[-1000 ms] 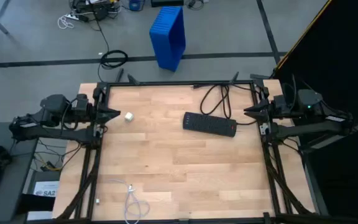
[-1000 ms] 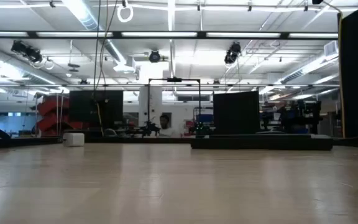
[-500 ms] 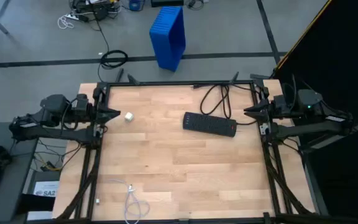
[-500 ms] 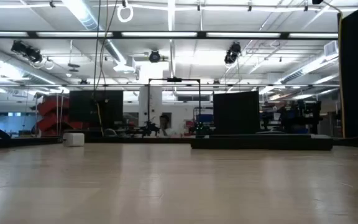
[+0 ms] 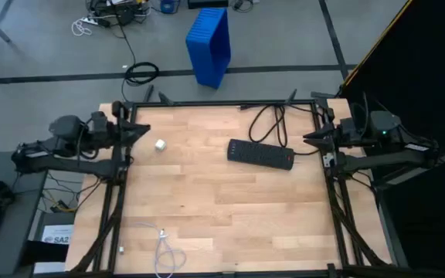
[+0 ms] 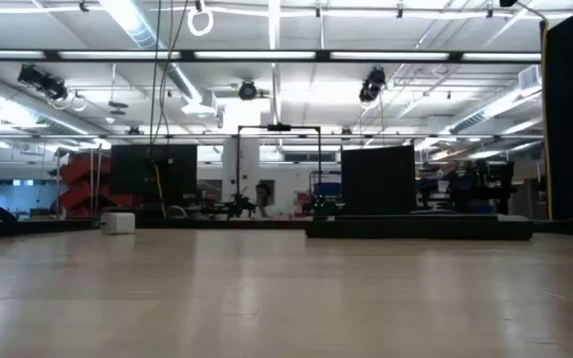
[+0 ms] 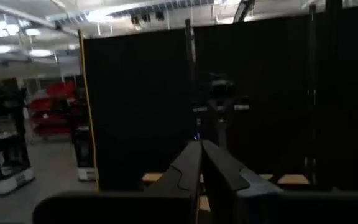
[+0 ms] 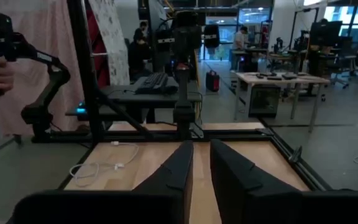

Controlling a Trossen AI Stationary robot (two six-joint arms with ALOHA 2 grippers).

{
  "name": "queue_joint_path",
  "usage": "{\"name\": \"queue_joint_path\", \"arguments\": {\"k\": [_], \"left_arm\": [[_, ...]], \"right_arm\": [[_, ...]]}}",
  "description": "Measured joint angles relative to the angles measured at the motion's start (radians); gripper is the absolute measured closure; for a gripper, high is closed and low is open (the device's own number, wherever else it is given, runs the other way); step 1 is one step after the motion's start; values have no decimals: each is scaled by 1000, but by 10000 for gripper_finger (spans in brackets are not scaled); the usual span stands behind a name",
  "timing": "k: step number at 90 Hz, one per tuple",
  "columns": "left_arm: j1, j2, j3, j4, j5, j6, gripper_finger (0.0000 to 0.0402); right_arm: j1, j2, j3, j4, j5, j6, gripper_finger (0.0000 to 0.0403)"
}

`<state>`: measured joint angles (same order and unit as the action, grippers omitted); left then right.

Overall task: Insert USB
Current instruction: Insert the white charger cable into the white charger adapter

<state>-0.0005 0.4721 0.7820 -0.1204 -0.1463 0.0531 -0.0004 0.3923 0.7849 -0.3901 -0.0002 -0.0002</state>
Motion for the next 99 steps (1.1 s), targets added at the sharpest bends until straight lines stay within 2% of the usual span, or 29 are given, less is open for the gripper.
{"name": "queue_joint_path", "arguments": {"k": [23, 38, 45, 60, 69, 80, 93, 99], "left_arm": [[0, 223, -35, -10, 5, -6, 401], [0, 361, -36, -73, -12, 28, 401], [0, 396, -30, -136, -84, 40, 401], [1, 420, 47, -413, -405, -93, 401], [8, 426, 100, -558, -453, -138, 395], [21, 432, 141, -639, -416, -194, 354], [78, 462, 152, -722, -432, -241, 268], [134, 492, 152, -770, -396, -276, 229]], "right_arm": [[0, 0, 0, 0, 0, 0, 369], [0, 0, 0, 0, 0, 0, 375], [0, 0, 0, 0, 0, 0, 377], [0, 0, 0, 0, 0, 0, 377], [0, 0, 0, 0, 0, 0, 374], [0, 0, 0, 0, 0, 0, 371], [0, 0, 0, 0, 0, 0, 368], [0, 0, 0, 0, 0, 0, 367]]}}
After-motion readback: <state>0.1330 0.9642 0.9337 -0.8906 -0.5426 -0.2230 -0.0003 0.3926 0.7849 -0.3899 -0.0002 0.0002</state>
